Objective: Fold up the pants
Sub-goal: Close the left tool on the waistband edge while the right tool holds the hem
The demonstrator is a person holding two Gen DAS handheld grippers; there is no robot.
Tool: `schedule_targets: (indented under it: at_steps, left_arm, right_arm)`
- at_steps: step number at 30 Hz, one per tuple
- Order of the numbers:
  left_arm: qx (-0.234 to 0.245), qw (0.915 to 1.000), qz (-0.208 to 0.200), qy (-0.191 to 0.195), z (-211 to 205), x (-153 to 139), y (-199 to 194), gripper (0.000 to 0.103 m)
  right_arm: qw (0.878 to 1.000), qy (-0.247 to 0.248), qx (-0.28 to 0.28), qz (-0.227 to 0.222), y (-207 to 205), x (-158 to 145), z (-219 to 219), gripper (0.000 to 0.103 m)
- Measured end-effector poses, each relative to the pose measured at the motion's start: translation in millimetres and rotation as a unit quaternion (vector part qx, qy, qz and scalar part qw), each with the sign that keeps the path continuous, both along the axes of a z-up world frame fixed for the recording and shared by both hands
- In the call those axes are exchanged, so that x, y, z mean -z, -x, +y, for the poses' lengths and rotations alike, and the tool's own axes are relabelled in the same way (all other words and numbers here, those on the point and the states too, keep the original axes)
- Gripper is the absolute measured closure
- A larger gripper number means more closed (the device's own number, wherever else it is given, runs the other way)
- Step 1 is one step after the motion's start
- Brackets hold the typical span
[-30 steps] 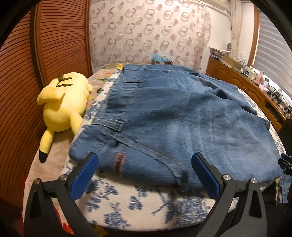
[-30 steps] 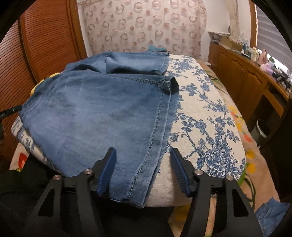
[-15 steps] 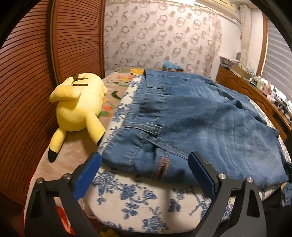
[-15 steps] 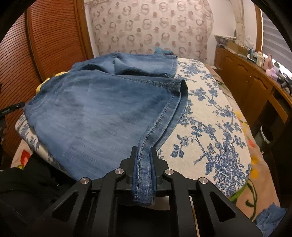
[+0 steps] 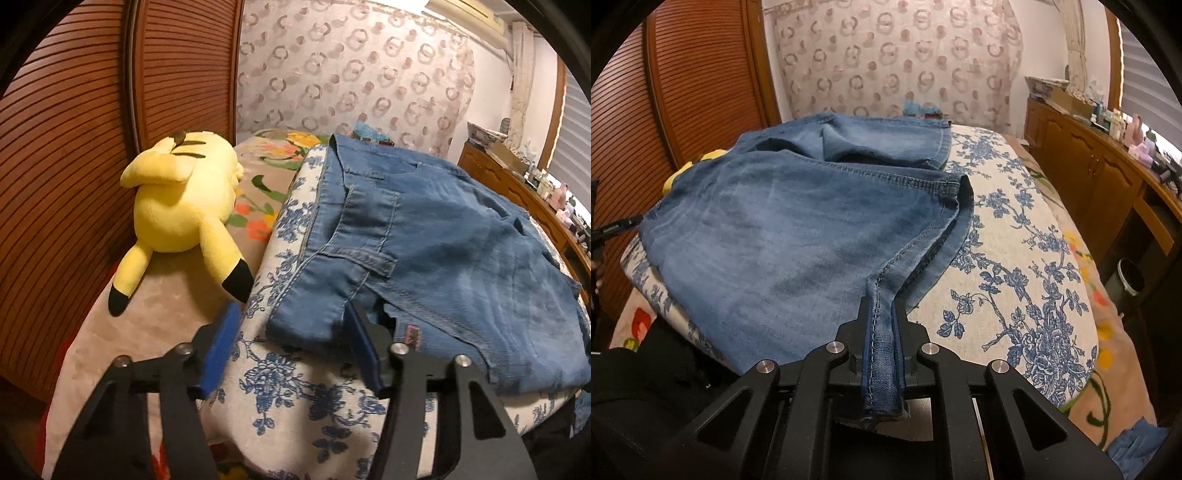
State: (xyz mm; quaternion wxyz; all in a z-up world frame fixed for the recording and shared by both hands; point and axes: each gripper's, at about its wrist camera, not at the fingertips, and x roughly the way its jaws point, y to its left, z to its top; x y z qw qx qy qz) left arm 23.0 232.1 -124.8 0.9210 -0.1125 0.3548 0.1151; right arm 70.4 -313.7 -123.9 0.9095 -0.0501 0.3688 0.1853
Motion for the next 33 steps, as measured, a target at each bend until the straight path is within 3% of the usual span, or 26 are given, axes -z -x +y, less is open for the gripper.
schedule_targets:
  at_steps: [10, 12, 13, 16, 25, 33]
  left_arm:
    - [0.007, 0.9999, 0.010, 0.012, 0.0, 11.3, -5.2, 0.052]
    - [0.021, 0.9995, 0.004, 0.022, -1.1, 11.3, -4.7, 0.066]
    - [0.020, 0.9995, 0.004, 0.024, -0.4, 9.8, -3.4, 0.067]
    - [0.014, 0.9998, 0.004, 0.014, 0.9, 7.4, -3.2, 0.092]
    - [0.025, 0.9992, -0.032, 0.006, -1.6, -17.6, 4.9, 0.097]
    - [0.046, 0.9969, -0.062, -0.015, -6.5, -51.9, -8.3, 0.098]
  right_arm:
    - [1.000, -0.001, -0.001, -0.006, -2.4, -3.4, 1.3, 0.096]
    - [1.000, -0.002, -0.001, -0.007, -3.3, -4.2, 1.5, 0.096]
    - [1.000, -0.002, -0.001, -0.007, -3.9, -4.4, 1.8, 0.096]
    - [1.000, -0.003, -0.002, -0.009, -4.8, -5.3, 1.9, 0.096]
    - [0.999, -0.014, 0.002, -0.032, -8.6, -21.6, -1.9, 0.098]
    - [0.996, -0.014, -0.005, -0.088, -44.1, -57.5, 8.9, 0.099]
